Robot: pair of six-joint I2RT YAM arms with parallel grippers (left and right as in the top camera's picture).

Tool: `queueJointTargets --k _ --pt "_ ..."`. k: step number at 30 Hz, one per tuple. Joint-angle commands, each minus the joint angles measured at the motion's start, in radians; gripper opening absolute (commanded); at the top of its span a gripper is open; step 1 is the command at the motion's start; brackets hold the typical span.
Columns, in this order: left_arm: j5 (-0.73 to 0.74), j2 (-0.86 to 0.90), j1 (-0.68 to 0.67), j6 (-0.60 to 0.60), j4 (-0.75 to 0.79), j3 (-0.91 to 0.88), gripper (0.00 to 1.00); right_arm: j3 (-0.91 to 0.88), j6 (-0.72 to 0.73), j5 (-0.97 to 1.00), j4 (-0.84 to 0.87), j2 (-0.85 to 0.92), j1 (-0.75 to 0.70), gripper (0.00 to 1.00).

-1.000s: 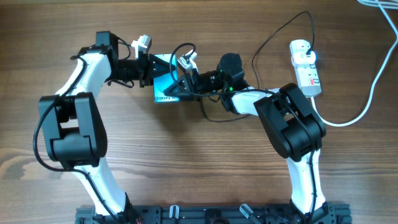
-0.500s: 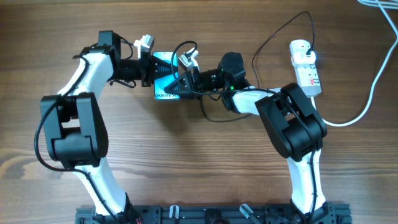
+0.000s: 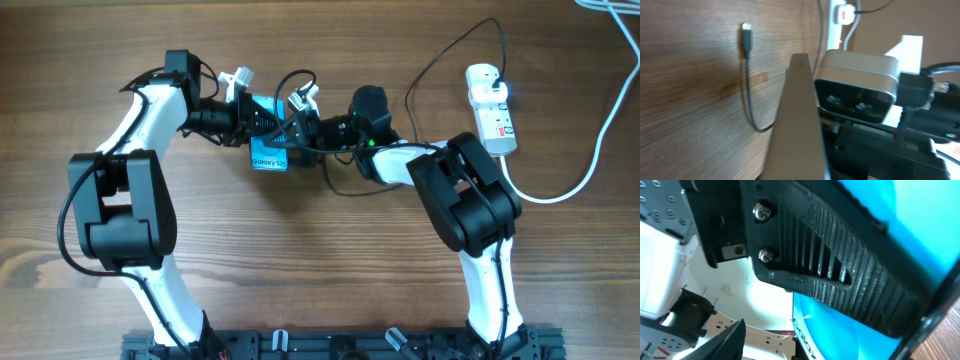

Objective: Plug charger to phone and switch on socket

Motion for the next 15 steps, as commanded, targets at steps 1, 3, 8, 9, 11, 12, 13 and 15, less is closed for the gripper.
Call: queueJointTargets --k 1,3,8,9,11,12,13,15 --pt "-0.174 -0.027 0.002 0.002 -0.039 0.017 0.04 -0.006 -0.035 -0.003 0.013 0.009 -0.008 0.68" --pt "-0.198 -0.027 0.002 0.002 -0.06 0.017 0.04 -0.006 -0.035 -0.008 0.013 0.009 -0.008 0.68" --pt "-0.198 -0.027 0.013 0.002 -0.105 0.017 0.04 -0.006 -0.035 -0.005 0.013 0.009 -0.026 0.66" --pt "-0.197 -0.027 0.016 0.002 -0.114 0.017 0.04 -0.006 -0.035 -0.005 0.013 0.009 -0.034 0.65" --pt "-0.202 -0.027 0.02 0.002 -0.132 0.017 0.04 -0.006 -0.037 -0.006 0.013 0.009 -0.054 0.64" --pt "-0.21 -0.027 0.024 -0.001 -0.135 0.017 0.04 -0.006 -0.037 -0.008 0.014 0.009 -0.064 0.63" --pt "-0.223 -0.027 0.028 -0.001 -0.138 0.016 0.04 -0.006 -0.037 -0.008 0.013 0.009 -0.076 0.63" --pt "-0.239 -0.027 0.036 -0.001 -0.14 0.016 0.04 -0.006 -0.036 -0.008 0.013 0.009 -0.099 0.63"
